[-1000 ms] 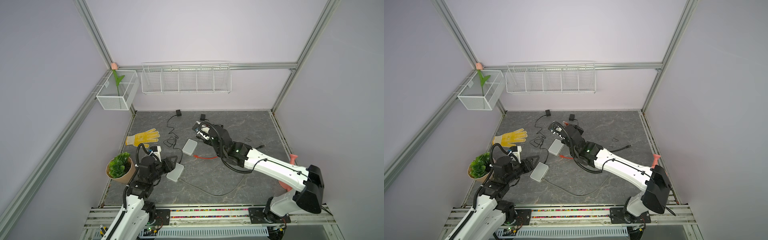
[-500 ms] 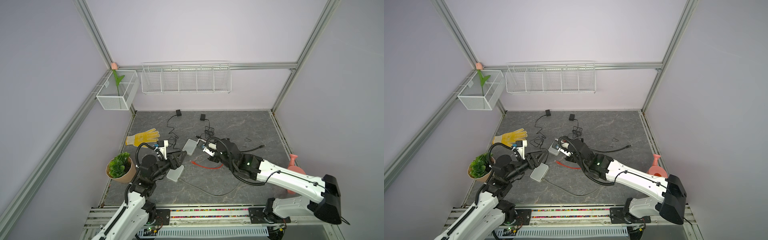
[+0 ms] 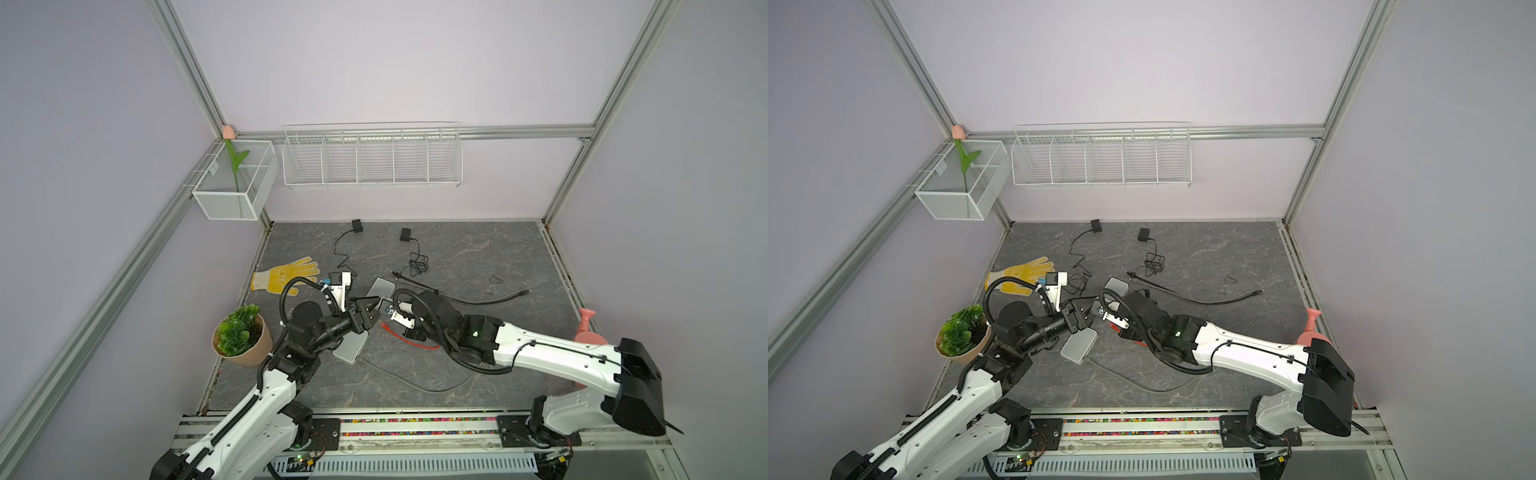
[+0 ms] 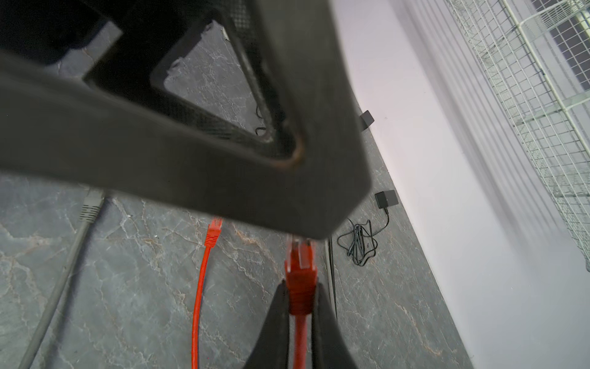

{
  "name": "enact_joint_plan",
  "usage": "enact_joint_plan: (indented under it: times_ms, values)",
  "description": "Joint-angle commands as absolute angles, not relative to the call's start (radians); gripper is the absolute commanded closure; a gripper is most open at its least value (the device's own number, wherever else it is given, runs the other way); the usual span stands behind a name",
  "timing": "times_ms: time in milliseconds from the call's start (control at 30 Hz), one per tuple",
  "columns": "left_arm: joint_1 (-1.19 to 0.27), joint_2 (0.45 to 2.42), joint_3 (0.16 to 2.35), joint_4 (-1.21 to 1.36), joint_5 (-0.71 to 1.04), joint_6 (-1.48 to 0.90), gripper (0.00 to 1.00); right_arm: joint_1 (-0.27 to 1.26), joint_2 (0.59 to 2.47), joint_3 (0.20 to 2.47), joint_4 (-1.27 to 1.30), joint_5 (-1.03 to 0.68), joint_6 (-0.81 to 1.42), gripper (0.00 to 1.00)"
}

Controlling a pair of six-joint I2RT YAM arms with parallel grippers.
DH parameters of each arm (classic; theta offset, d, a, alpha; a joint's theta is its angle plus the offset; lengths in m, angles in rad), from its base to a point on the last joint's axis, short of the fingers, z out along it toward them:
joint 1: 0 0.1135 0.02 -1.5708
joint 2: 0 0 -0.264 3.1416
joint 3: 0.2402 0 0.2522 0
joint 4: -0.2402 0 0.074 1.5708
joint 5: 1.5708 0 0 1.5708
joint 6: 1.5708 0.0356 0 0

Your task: Insert the plug into the switch port

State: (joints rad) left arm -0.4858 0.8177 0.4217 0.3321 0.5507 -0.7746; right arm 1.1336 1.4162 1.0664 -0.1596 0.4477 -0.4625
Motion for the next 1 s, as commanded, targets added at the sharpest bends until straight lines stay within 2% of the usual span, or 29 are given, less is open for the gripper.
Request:
enact_joint_plan:
  times_ms: [0,433,533,633,733,833,967]
  values:
    - [-0.494,0.826,0.451,0.315,0.541,-0.766,0.44,1.146,1.427,1.08,-0.153,0.43,-0.439,0.93]
    - [-0.512,0.906,0.452,0.345,0.536,-0.764,0.59,1.163,1.443,1.094,-0.162,0.397,-0.426,0.93]
    - [-0.515,0.916,0.451,0.354,0.541,-0.767,0.68,1.166,1.448,1.098,-0.161,0.393,-0.425,0.93]
    - [-0.517,0.925,0.45,0.358,0.556,-0.77,0.83,1.166,1.455,1.1,-0.16,0.397,-0.425,0.93]
    - [-0.517,0.923,0.442,0.348,0.549,-0.769,0.94,1.164,1.461,1.106,-0.167,0.388,-0.424,0.93]
    - [-0.517,0.926,0.434,0.326,0.538,-0.767,1.0,1.164,1.462,1.11,-0.178,0.371,-0.415,0.83]
    - [-0.517,0.928,0.416,0.324,0.547,-0.773,1.0,1.16,1.465,1.113,-0.192,0.351,-0.416,0.75]
